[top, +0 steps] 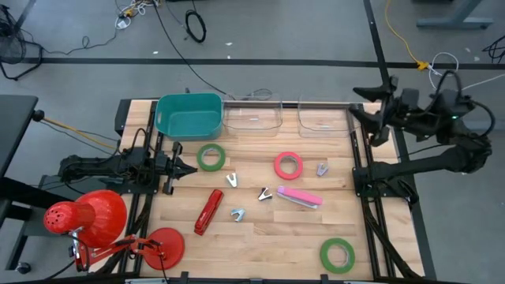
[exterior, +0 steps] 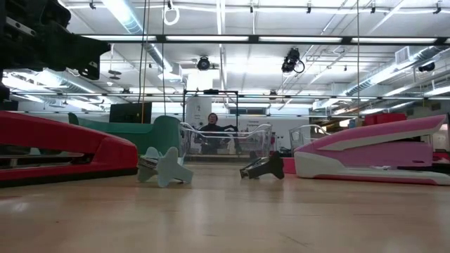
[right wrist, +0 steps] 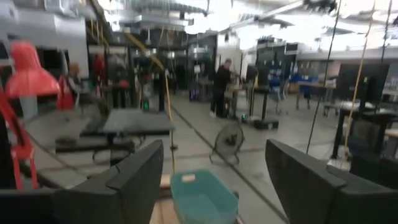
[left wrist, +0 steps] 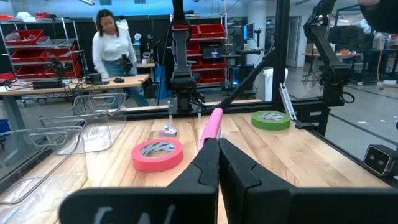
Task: Pick and place Stapler, Stapler remover, tape
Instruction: Put the pink tape into the right transparent bin
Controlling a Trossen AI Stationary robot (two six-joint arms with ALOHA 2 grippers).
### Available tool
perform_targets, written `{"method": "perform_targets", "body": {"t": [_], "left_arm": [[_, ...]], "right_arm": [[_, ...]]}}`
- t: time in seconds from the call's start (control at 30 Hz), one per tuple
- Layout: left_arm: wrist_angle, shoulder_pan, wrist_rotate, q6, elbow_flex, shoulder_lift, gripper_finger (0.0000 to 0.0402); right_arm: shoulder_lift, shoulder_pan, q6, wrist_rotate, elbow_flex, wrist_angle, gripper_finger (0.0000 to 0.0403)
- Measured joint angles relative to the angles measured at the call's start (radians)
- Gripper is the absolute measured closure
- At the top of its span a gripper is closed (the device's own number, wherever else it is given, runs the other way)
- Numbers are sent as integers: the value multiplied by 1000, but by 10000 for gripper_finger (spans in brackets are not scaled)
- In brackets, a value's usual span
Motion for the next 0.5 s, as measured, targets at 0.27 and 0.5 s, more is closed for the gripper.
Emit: {"method": "perform_targets", "body": {"t": [0.27,0.5], "left_arm": [[0,0,0,0,0,0,399],[0,0,0,0,0,0,399]], "right_arm": [[42,0,3,0,0,-159,119],[111,0,31,-1,0,-303,119]]}}
